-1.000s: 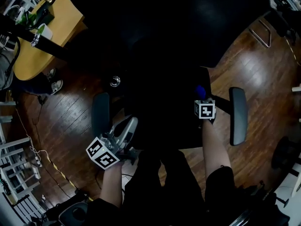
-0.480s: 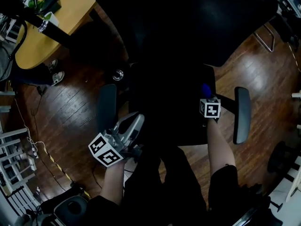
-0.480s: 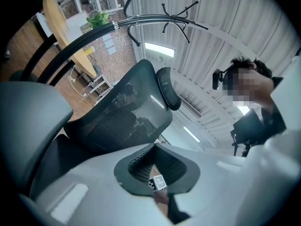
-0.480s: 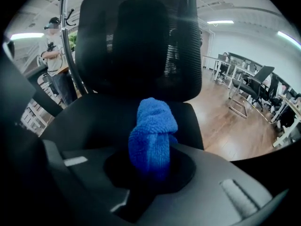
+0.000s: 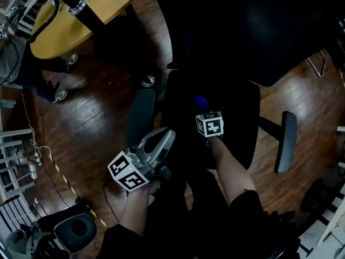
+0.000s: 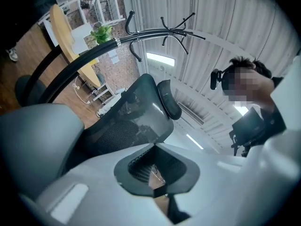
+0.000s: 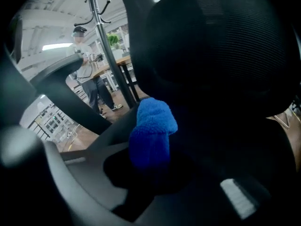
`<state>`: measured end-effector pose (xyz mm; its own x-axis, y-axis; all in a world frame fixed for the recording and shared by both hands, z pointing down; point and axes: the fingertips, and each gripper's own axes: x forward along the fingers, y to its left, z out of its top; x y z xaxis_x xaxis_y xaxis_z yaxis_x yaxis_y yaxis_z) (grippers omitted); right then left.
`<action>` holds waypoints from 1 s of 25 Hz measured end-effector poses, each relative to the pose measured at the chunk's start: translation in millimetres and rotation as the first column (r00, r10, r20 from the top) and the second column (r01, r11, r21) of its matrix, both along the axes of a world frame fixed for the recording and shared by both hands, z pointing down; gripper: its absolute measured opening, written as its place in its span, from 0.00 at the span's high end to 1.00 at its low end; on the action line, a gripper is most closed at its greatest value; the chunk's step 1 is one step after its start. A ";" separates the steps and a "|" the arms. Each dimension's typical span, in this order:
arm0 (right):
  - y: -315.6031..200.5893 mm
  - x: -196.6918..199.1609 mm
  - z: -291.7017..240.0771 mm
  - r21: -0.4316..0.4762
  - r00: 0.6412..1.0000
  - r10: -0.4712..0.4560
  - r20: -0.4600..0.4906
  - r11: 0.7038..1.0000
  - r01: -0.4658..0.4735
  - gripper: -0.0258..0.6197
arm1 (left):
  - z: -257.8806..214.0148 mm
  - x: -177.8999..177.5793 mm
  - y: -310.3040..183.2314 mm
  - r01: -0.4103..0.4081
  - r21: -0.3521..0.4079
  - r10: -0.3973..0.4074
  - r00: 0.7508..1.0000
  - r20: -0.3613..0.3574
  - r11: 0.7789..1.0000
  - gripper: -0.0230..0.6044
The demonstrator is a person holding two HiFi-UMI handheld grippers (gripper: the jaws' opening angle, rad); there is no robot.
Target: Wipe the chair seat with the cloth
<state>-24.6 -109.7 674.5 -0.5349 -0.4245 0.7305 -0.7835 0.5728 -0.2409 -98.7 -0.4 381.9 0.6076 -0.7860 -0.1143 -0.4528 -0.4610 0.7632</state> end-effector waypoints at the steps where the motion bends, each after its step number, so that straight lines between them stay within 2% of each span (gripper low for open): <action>1: 5.4 -16.6 0.3 -0.005 1.000 -0.025 0.016 1.000 0.025 0.90 | 0.0 -1.4 0.4 0.008 0.002 -0.008 1.000 0.000 1.000 0.97; 7: 49.9 -95.4 10.6 -0.052 0.981 -0.170 0.093 0.983 0.176 0.90 | -2.3 -6.9 4.8 0.029 0.006 -0.029 1.000 0.002 1.000 0.97; 12: 54.7 -94.2 9.6 -0.013 0.978 -0.184 0.102 0.982 0.186 0.90 | -3.8 -5.8 6.6 0.026 0.011 -0.027 1.000 0.009 1.000 0.97; 18: 50.2 -43.2 18.4 -0.015 0.990 -0.130 0.049 0.991 0.131 0.90 | -1.3 10.7 3.6 -0.015 0.005 0.015 0.999 0.031 1.000 0.97; 25: 38.9 81.0 31.7 -0.042 0.996 0.057 -0.075 0.997 -0.060 0.90 | 0.2 26.8 -3.5 -0.059 -0.001 0.059 0.998 0.037 0.998 0.97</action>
